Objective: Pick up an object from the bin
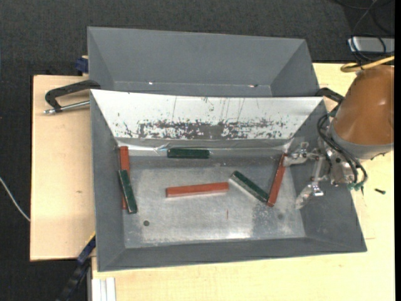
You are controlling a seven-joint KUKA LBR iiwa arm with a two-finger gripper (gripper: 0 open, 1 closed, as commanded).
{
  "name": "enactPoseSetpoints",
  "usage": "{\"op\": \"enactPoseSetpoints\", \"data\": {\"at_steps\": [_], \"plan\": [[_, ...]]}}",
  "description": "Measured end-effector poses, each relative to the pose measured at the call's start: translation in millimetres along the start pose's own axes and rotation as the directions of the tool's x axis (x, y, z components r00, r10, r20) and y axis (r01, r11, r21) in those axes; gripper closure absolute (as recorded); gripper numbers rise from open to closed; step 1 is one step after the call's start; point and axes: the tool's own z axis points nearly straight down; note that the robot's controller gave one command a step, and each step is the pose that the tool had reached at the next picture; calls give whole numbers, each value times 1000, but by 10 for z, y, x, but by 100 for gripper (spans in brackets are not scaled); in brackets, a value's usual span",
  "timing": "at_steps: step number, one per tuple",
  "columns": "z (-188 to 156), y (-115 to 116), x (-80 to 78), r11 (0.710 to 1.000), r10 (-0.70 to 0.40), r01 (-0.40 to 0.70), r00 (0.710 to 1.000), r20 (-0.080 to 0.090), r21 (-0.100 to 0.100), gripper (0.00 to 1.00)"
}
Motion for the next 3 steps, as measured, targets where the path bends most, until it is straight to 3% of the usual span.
{"op": "enactPoseSetpoints", "data": {"at_steps": [1, 2, 3], "plan": [[600, 178, -99, 999, -35, 35, 999, -2, -1, 0], [679, 209, -111, 999, -44, 44, 999, -1, -2, 100], [679, 210, -110, 999, -44, 44, 999, -2, -2, 100]]}}
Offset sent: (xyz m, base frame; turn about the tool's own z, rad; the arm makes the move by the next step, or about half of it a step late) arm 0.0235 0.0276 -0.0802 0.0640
